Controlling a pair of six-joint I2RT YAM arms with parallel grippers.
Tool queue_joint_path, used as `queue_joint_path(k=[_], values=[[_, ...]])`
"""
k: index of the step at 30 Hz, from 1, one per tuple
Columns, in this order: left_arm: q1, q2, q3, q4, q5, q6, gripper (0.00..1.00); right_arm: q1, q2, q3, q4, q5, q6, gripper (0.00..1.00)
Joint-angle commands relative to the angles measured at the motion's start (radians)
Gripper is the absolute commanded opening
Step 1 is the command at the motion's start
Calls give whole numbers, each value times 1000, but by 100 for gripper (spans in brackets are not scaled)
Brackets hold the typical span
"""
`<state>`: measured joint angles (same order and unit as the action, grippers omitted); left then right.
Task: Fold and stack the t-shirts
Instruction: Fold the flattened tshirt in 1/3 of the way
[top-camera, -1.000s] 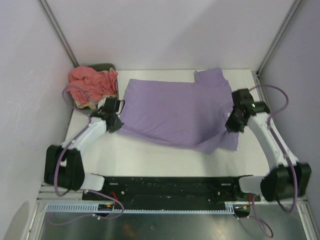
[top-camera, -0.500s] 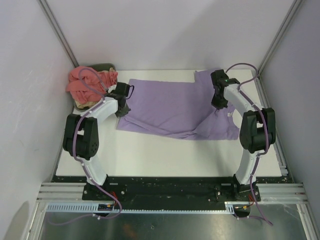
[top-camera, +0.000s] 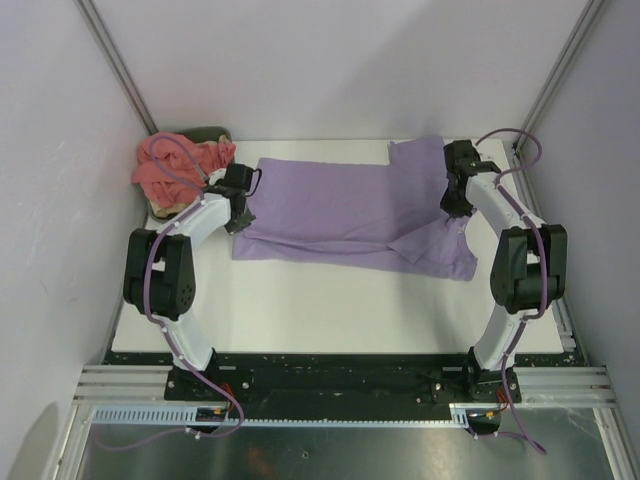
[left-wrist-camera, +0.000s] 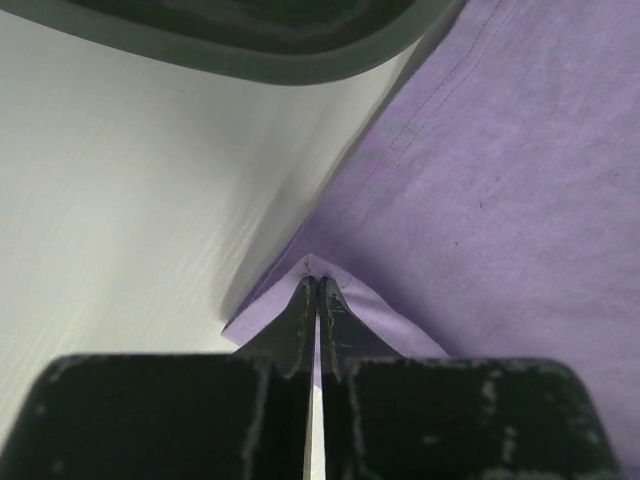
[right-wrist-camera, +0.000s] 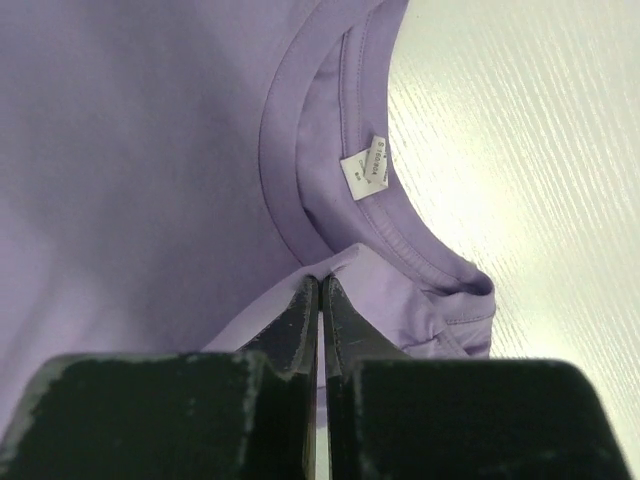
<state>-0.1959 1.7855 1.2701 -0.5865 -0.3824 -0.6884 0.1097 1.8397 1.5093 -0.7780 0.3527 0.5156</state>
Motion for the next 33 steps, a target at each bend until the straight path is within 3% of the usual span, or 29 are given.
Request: queue_joint_path(k=[1,17,25,33], values=[[10,-46,19,24,-29,0,0,-10,-58,-26,42,25,12,0],[19,-12,54,55,57,15,1,-30,-74,-24,78,10,9,0],[23,22,64,78,96,20,35,-30,-61,-10,74,3,8,0],[28,49,67,78,107,-14,40,-29,-57,-3,74,-7,8,0]])
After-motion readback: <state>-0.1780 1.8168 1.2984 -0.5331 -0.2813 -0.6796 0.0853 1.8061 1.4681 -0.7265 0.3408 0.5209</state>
